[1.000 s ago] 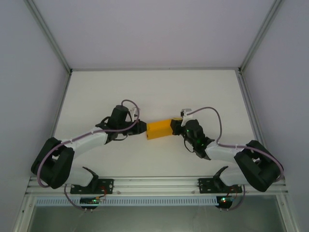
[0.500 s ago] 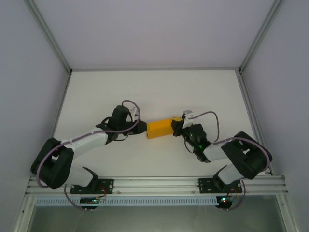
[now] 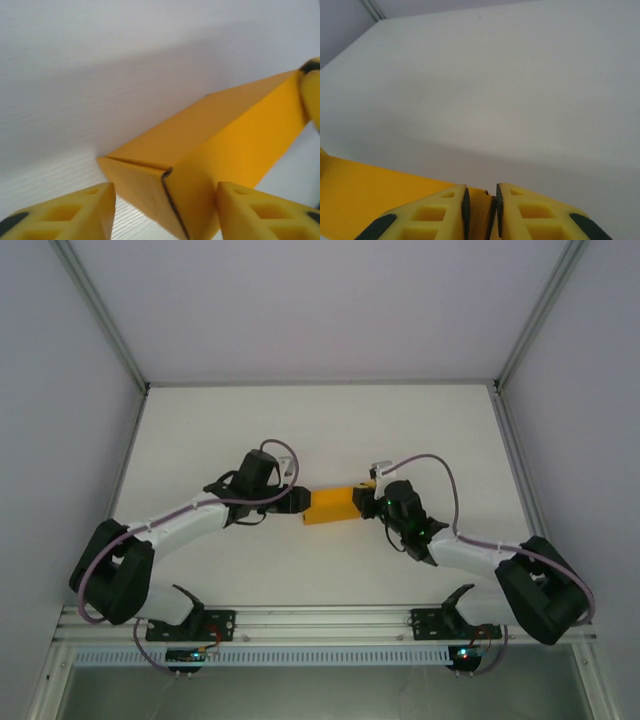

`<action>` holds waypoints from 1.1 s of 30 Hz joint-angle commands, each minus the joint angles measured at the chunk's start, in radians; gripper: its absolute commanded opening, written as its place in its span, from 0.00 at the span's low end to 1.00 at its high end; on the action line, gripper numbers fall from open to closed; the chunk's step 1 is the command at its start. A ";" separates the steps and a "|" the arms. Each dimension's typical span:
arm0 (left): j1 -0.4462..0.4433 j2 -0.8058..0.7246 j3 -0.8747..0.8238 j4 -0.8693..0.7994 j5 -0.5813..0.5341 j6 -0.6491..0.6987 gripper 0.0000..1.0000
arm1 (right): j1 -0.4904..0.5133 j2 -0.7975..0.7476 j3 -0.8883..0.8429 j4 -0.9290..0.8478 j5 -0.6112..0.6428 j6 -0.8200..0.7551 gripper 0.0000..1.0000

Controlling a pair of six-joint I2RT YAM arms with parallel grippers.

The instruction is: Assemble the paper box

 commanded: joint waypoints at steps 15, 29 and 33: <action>-0.003 -0.202 0.162 -0.234 -0.404 0.137 1.00 | -0.083 -0.093 0.360 -0.574 -0.272 -0.264 0.99; 0.079 -0.322 0.069 -0.294 -0.511 0.138 1.00 | -0.040 0.237 0.837 -1.262 -0.448 -1.174 0.99; 0.088 -0.324 0.053 -0.295 -0.509 0.141 1.00 | 0.002 0.352 0.906 -1.347 -0.344 -1.253 0.98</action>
